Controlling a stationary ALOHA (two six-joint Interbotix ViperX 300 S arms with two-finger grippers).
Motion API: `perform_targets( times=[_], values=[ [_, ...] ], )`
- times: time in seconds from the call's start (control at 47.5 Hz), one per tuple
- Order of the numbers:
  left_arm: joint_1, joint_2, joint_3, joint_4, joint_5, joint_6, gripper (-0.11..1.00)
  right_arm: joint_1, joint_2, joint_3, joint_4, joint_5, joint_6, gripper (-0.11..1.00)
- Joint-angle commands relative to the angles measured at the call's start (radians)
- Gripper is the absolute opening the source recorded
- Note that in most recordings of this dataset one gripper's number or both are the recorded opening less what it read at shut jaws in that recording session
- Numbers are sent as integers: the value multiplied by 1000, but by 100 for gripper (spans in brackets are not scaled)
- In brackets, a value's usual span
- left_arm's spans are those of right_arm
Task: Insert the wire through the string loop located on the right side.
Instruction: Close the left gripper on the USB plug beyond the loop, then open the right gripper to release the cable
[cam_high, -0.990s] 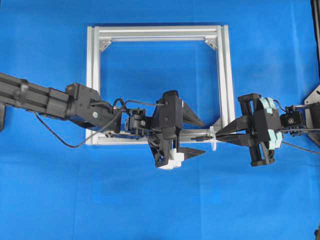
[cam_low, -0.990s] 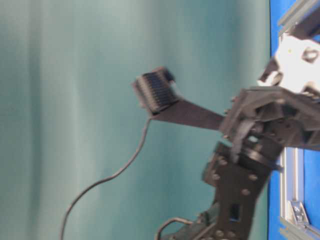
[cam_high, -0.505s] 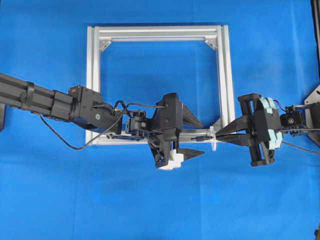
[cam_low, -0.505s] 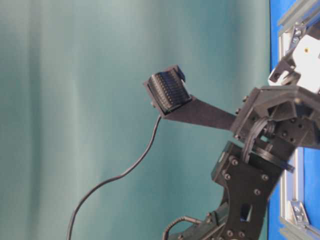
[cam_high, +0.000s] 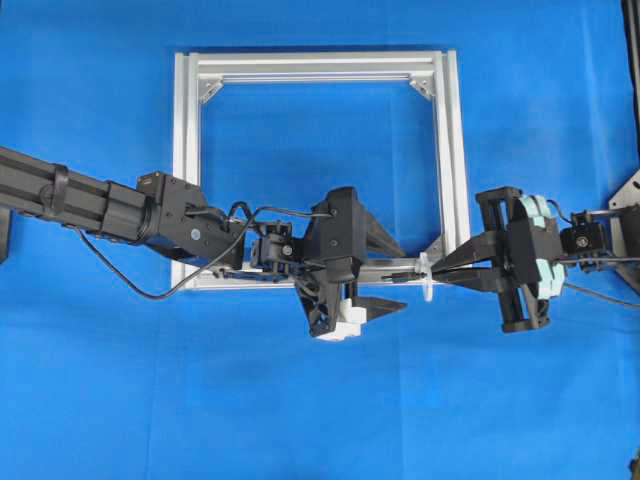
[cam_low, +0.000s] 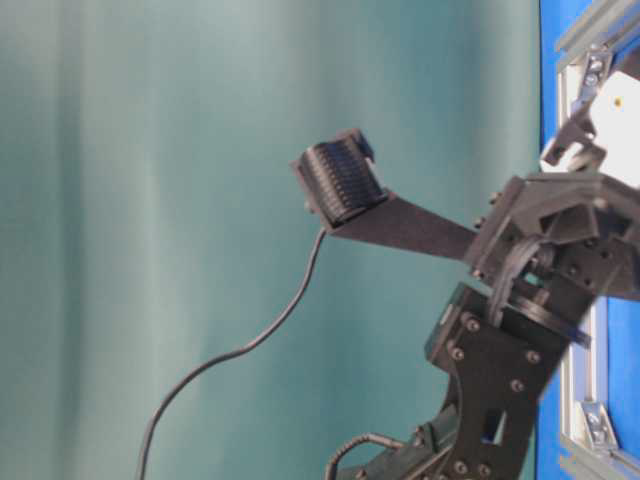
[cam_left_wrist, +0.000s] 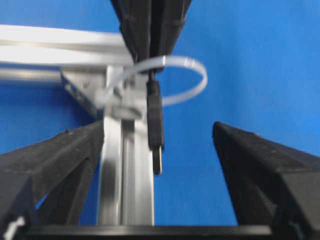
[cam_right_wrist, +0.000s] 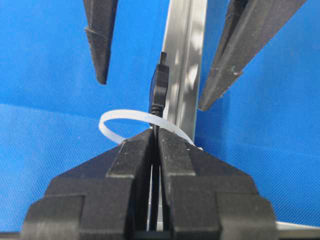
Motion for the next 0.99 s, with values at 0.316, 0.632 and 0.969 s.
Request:
perform_targets(
  times=[0.316, 0.632, 0.969],
  values=[
    [-8, -9, -44, 2, 26, 15, 8, 0, -8, -15, -2, -6, -2, -2],
    [-11, -11, -41, 3, 28, 15, 8, 0, -8, -15, -5, -3, -5, -2],
    [-15, -12, -38, 2, 31, 15, 8, -3, -15, -11, 14, 51, -2, 65]
  ],
)
